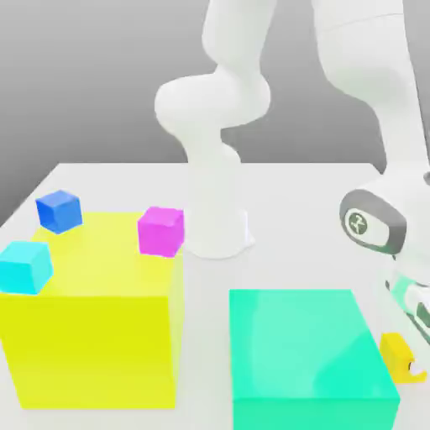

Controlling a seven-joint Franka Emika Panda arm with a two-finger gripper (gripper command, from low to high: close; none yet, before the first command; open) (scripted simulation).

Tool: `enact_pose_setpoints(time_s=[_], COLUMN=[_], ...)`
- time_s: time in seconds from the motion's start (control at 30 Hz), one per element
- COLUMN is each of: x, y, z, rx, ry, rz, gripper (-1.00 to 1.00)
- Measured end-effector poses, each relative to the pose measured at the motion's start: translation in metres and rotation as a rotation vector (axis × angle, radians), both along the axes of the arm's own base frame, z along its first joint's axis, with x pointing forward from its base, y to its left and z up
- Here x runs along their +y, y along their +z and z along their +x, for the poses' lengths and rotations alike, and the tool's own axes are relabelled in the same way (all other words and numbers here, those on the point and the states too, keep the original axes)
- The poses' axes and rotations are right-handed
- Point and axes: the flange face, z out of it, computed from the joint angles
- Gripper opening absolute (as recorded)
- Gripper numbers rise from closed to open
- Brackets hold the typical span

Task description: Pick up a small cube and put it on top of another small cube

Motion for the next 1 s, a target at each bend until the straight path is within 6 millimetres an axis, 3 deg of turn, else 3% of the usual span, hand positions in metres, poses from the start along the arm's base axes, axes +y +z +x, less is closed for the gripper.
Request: enact_pose_setpoints(time_s=[0.13, 0.2, 0.3, 0.4, 0.53, 0.77, 1.0], x=[0.000, -0.012, -0.048, -0.100, -0.157, -0.262, -0.361], y=[0.045, 0.070, 0.106, 0.142, 0.187, 0.257, 0.314], z=[0.000, 0.007, 0.025, 0.042, 0.047, 0.026, -0.030], rx=[0.000, 0.005, 0.019, 0.029, 0.035, 0.030, 0.006], ry=[0.000, -0.041, -0.159, -0.309, -0.470, -0.767, -1.092], rz=[0.000, 0.005, 0.019, 0.031, 0.041, 0.037, 0.010], gripper=[-1.00, -1.00, -1.00, -1.00, -1.00, -1.00, -1.00])
